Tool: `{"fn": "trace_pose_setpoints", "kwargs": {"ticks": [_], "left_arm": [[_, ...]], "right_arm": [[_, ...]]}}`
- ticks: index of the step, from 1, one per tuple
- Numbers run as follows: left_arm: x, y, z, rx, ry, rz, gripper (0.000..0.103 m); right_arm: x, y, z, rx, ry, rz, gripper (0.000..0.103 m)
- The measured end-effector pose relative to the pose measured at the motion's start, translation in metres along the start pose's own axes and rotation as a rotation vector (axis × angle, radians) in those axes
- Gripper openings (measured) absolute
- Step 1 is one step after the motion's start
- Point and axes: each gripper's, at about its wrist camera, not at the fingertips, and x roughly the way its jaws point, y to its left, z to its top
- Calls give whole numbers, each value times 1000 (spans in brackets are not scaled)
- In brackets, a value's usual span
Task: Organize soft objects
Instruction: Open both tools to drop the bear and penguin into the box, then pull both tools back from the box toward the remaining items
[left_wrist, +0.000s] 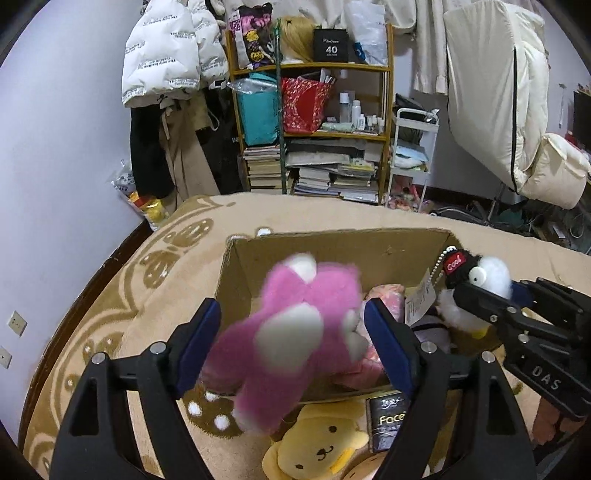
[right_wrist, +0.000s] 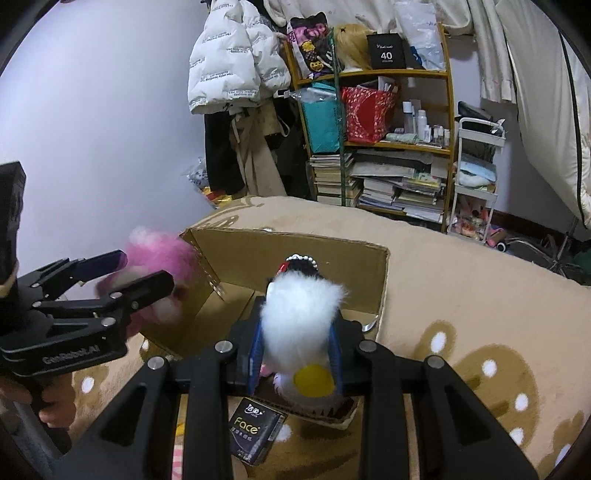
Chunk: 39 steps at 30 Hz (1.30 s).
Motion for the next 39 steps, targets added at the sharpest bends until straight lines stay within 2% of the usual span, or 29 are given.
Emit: {"fn": "trace_pose_setpoints", "kwargs": {"ticks": [6, 8, 11, 13, 18, 20, 25, 30, 39], "left_arm": [[4, 9, 0, -46, 43, 0, 83], [3, 10, -2, -40, 51, 16, 84], [-1, 13, -2, -49, 60, 33, 85], [-2, 15, -2, -63, 78, 29, 91], [-16, 17, -2, -71, 89, 30, 93], [-24, 18, -3, -81, 90, 12, 97], [-47, 17, -4, -72, 76, 33, 100], [-68, 18, -14, -65, 85, 40, 102], [-98, 8, -36, 4, 153, 35, 102]], "right_arm": [[1, 0, -4, -8, 13, 2, 35], [-1, -1, -3, 1, 6, 8, 49], [-7, 0, -1, 4, 0, 9, 54], [-11, 1, 1, -1, -5, 1, 61], [-25, 1, 2, 9, -15, 5, 71], [-32, 1, 2, 14, -24, 3, 83], [-53, 5, 0, 26, -41, -6, 103], [-69, 6, -4, 54, -29, -5, 103], [-91, 1, -17, 110, 9, 3, 103]]}}
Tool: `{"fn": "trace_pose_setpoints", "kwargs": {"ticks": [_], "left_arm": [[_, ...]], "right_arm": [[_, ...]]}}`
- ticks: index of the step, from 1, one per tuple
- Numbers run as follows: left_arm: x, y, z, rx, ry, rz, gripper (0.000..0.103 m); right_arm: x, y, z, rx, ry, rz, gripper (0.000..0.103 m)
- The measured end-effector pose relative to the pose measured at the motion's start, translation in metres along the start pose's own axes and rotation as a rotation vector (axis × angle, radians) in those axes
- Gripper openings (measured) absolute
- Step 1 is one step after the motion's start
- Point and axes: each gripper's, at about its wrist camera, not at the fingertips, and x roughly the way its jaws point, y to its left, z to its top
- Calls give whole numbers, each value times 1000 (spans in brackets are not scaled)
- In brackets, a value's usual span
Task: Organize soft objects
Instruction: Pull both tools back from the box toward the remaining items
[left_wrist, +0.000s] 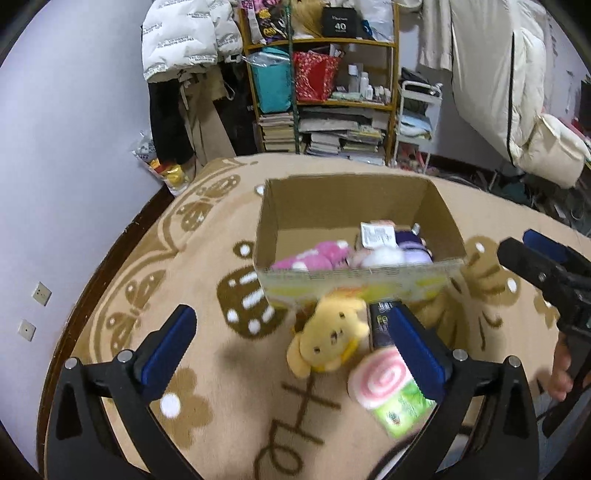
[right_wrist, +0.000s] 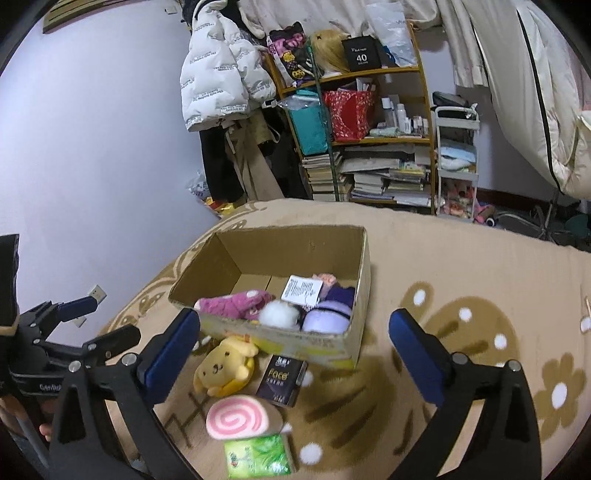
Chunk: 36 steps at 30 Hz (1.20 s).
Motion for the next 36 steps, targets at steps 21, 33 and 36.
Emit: {"fn": "trace_pose_setpoints", "kwargs": {"ticks": [21, 33, 36], "left_arm": [[4, -39, -55, 147, 131, -39, 102], [34, -52, -66, 218, 205, -104, 102], [43, -59, -66, 251, 218, -120, 102]], "right_arm": [[-9, -8, -50, 61, 211, 2, 103], [33, -15, -69, 82, 387, -1, 103], [42, -16, -74, 83, 422, -6, 103]]}}
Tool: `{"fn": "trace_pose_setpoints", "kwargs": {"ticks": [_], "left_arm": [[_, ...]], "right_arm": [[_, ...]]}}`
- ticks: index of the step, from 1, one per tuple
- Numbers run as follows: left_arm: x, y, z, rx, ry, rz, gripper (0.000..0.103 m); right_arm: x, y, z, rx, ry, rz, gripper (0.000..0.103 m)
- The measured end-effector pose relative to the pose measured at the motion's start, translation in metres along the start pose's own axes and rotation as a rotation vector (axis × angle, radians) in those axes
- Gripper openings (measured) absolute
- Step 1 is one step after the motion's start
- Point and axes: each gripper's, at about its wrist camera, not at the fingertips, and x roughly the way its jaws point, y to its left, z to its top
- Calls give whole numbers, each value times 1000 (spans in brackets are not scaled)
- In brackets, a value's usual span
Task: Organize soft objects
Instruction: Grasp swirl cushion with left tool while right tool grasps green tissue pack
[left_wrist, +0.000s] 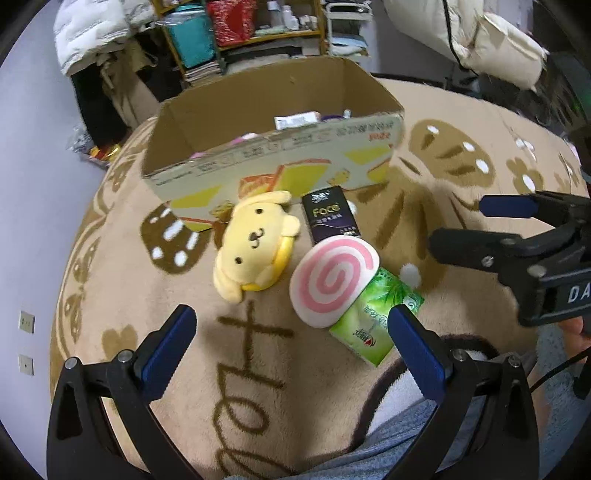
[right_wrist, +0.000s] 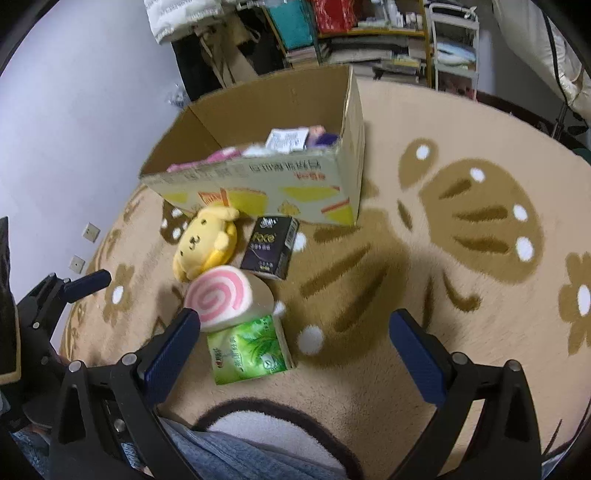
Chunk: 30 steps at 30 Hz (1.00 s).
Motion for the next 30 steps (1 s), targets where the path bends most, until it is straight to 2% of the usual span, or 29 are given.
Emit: {"fn": "trace_pose_setpoints", "kwargs": {"ticks": [7, 13, 19, 21, 22, 23, 27, 30], "left_arm": [[26, -11, 6, 59, 35, -38, 102], [47, -11, 10, 59, 54, -51, 102], [60, 3, 11, -12, 72, -109, 80], [63, 9, 10, -52, 82, -161, 64], [63, 11, 10, -62, 88, -181, 58], [65, 13, 10, -78, 100, -212, 48], [65, 21, 10, -126, 118, -235, 32], [63, 29, 9, -175, 135, -249, 26]], "right_arm": [[23, -8, -1, 32, 86, -1, 102], [37, -12, -1, 45, 135, 5, 102], [48, -11, -2, 46, 164, 15, 102], [51, -10, -2, 46, 175, 17, 102], [53, -10, -2, 45, 178, 17, 102], [53, -9, -2, 42, 181, 18, 102], [56, -4, -5, 19, 194, 22, 102], [57, -1, -6, 7, 202, 24, 102]]}}
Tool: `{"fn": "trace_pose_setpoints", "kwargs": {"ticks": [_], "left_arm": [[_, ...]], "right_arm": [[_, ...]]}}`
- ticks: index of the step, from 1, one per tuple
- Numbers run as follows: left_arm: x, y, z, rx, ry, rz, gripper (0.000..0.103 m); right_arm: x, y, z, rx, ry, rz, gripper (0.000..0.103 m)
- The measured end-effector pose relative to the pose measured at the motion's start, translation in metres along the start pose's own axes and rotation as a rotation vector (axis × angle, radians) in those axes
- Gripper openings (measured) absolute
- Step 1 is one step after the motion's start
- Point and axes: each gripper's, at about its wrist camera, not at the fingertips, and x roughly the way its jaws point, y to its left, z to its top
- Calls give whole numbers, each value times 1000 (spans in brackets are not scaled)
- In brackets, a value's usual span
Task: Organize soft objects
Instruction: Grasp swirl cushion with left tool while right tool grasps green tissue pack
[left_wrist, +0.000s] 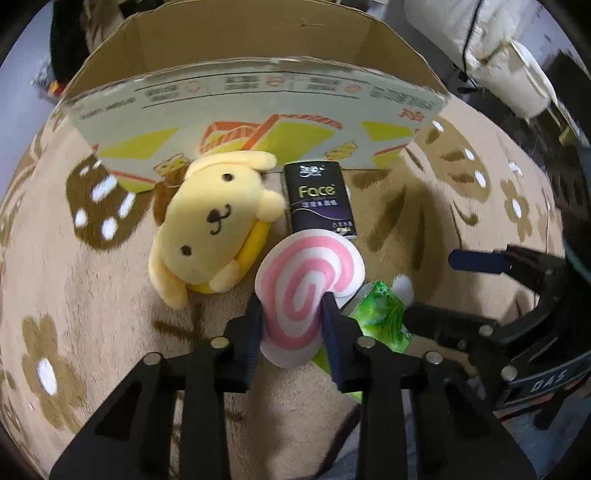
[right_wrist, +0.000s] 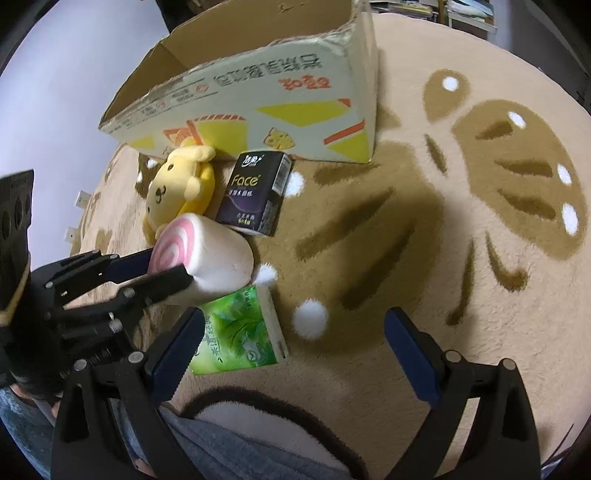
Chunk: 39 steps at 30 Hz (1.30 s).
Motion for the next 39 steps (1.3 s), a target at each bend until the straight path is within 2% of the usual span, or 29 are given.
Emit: {"fn": "trace_pose_setpoints", "kwargs": {"ticks": [4, 16, 31, 33, 34, 35, 39], "left_arm": [[-8, 2, -2, -17, -3, 16, 23], [-28, 21, -28, -97, 63, 163, 23], [-19, 30, -29, -142, 87, 214, 24], [-17, 30, -30, -149, 86, 212, 24], [-17, 31, -30, -151, 78, 214, 24], [-18, 31, -30, -152, 70, 213, 24], [-24, 28, -30, -139, 49, 206, 24]], "right_arm": [[5, 10, 0, -28, 6, 17, 102], [25, 55, 0, -127, 0, 37, 102], [50, 68, -7, -205, 74, -34, 102], [54, 71, -9, -218, 85, -60, 98], [56, 72, -10, -223, 90, -80, 86], [56, 71, -10, -224, 90, -92, 79], [50, 69, -10, -212, 65, -99, 79]]}}
